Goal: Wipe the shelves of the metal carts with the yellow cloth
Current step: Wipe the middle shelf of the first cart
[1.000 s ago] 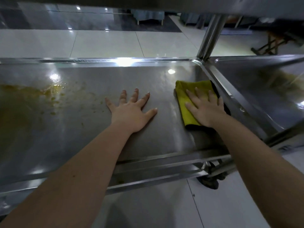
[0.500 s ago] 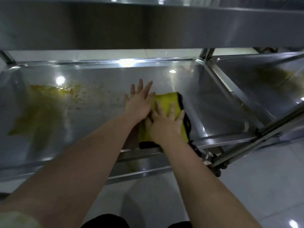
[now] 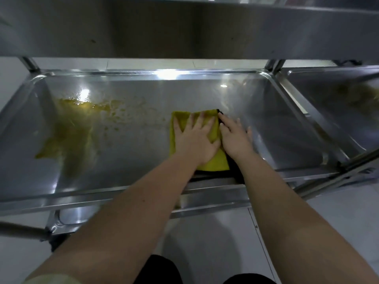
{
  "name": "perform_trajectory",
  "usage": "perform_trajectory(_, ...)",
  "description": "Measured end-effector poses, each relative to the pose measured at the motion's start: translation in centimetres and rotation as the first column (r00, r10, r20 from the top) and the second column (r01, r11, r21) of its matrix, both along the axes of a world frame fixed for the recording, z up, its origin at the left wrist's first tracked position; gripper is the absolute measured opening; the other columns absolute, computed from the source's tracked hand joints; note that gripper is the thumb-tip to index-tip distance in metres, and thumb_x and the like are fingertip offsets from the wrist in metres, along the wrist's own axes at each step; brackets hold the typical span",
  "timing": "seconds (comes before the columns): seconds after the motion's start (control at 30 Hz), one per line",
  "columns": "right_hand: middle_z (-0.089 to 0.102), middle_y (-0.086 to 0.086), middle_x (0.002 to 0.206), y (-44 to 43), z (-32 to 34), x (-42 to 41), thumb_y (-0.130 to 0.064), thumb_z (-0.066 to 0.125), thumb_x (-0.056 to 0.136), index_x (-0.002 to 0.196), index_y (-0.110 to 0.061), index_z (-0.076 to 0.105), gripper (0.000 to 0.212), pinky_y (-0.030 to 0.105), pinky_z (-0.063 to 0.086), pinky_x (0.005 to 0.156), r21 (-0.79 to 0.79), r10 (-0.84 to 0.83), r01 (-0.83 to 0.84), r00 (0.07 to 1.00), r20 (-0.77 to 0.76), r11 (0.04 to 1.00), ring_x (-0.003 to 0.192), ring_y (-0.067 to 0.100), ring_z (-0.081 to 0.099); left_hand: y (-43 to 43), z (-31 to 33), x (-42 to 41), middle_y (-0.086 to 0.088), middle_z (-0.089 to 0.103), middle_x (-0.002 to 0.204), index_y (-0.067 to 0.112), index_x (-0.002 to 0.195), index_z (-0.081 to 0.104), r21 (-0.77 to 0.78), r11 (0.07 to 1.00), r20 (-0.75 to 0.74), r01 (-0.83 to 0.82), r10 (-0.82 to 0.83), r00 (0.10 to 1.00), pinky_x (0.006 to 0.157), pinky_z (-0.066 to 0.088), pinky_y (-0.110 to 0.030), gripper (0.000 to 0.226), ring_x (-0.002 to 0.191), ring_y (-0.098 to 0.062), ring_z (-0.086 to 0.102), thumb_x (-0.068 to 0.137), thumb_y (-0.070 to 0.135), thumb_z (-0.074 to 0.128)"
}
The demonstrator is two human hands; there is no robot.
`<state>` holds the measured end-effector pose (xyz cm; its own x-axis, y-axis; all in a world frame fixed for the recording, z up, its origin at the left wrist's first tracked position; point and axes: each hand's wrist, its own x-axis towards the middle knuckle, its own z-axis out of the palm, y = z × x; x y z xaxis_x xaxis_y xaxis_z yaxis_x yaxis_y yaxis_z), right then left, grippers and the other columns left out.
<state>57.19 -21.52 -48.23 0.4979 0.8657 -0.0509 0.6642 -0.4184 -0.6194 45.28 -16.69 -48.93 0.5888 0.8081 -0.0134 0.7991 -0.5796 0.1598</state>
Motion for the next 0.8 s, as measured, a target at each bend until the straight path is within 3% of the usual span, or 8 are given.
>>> perform_trajectory(0.1, 0.012, -0.010, 0.164, 0.6, -0.7, -0.3, -0.047, 0.023, 0.104, 0.153, -0.039, 0.019, 0.050, 0.054, -0.006, 0.118, -0.233, 0.162, -0.087, 0.932, 0.325, 0.969, 0.151, 0.026, 0.002, 4.8, 0.2, -4.7, 0.009, 0.000, 0.164, 0.043, 0.154, 0.008, -0.005, 0.994, -0.006, -0.109, 0.109, 0.994, 0.114, -0.008, -0.064, 0.074, 0.151, -0.019, 0.000, 0.088, 0.077, 0.015)
perform_trajectory(0.17, 0.002, -0.009, 0.165, 0.7, -1.0, -0.7, -0.053, 0.018, 0.102, 0.154, -0.041, 0.010, 0.054, 0.059, -0.005, 0.116, -0.311, 0.230, -0.103, 0.884, 0.406, 0.945, 0.151, 0.030, -0.002, 7.8, 0.4, -8.0, 0.010, -0.002, 0.164, 0.045, 0.154, 0.006, -0.031, 0.982, -0.032, -0.189, 0.188, 0.982, 0.115, -0.007, -0.063, 0.075, 0.151, -0.019, -0.002, 0.087, 0.079, 0.013)
perform_trajectory(0.4, 0.002, -0.001, 0.165, 4.2, -0.2, -3.3, -0.052, 0.021, 0.100, 0.154, -0.035, 0.014, 0.056, 0.070, -0.006, 0.110, -0.341, 0.186, -0.053, 0.910, 0.371, 0.938, 0.149, 0.034, -0.009, 10.1, 0.2, -10.1, 0.010, -0.004, 0.164, 0.048, 0.153, 0.003, -0.014, 0.977, -0.070, -0.213, 0.212, 0.975, 0.115, -0.007, -0.063, 0.074, 0.151, -0.020, -0.004, 0.087, 0.080, 0.010)
perform_trajectory(0.7, -0.004, 0.004, 0.165, 4.6, -1.3, -4.0, -0.050, 0.012, 0.101, 0.156, -0.030, 0.003, 0.059, 0.068, -0.005, 0.112, -0.309, 0.220, -0.076, 0.859, 0.462, 0.948, 0.149, 0.034, -0.008, 10.1, 0.2, -8.9, 0.008, -0.008, 0.164, 0.050, 0.151, 0.000, -0.025, 0.975, -0.116, -0.219, 0.215, 0.970, 0.111, -0.011, -0.069, 0.074, 0.150, -0.026, -0.009, 0.085, 0.082, 0.008)
perform_trajectory(0.8, -0.004, 0.003, 0.165, 4.6, -1.4, -4.0, -0.047, 0.012, 0.102, 0.156, -0.031, 0.002, 0.057, 0.069, -0.006, 0.112, -0.309, 0.219, -0.074, 0.857, 0.467, 0.948, 0.149, 0.035, -0.008, 10.4, 0.2, -5.2, 0.009, -0.008, 0.164, 0.052, 0.151, 0.000, -0.008, 0.989, -0.116, -0.145, 0.143, 0.983, 0.110, -0.009, -0.070, 0.069, 0.151, -0.027, -0.008, 0.088, 0.079, 0.010)
